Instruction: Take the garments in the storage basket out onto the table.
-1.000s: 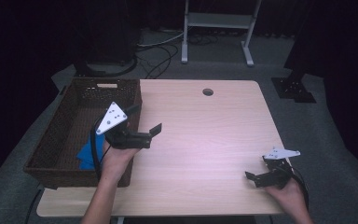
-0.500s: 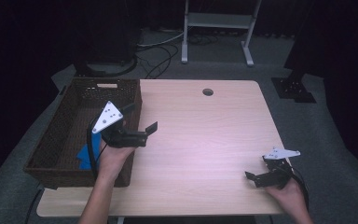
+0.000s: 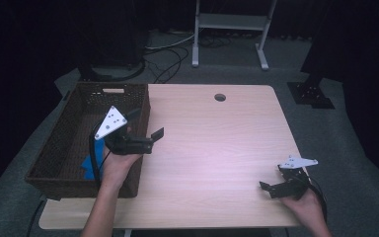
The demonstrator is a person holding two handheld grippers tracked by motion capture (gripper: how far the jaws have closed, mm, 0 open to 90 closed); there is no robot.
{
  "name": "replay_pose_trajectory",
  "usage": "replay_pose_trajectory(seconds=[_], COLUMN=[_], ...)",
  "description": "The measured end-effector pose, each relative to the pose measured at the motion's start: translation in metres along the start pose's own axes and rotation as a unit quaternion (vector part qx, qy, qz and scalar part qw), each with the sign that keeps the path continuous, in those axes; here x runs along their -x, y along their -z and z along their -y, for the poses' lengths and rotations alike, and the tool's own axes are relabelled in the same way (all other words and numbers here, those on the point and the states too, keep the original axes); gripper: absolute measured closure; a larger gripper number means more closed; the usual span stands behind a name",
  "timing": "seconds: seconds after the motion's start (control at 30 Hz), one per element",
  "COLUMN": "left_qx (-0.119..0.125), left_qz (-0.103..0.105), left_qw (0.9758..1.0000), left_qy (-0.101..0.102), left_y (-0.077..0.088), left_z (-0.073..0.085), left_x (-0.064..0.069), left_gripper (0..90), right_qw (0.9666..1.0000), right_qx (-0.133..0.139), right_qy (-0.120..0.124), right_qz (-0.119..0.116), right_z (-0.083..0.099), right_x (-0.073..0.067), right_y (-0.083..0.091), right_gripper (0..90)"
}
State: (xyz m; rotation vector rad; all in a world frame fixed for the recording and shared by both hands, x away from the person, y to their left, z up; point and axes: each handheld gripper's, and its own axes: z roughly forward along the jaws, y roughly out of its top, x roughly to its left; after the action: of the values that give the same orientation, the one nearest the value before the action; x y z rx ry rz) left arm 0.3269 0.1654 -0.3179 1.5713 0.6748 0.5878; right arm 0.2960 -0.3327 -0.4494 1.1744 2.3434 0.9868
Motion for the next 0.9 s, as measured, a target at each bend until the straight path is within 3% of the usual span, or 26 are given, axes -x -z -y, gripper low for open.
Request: replay_pose_trajectory(seconds=[0.9], left_qx=[-0.005], left_qz=[-0.013], left_qw=[0.9998], left_qy=[0.012], left_y=[0.010], left_z=[0.005], left_x=[-0.017], left_gripper=[0.0], right_qw=[1.0000], right_qx=[0.000], right_qy=[-0.005], right_qz=[0.004], right_z=[0.000], right_x=[0.000], right_y=[0.000], right_gripper=[0.0])
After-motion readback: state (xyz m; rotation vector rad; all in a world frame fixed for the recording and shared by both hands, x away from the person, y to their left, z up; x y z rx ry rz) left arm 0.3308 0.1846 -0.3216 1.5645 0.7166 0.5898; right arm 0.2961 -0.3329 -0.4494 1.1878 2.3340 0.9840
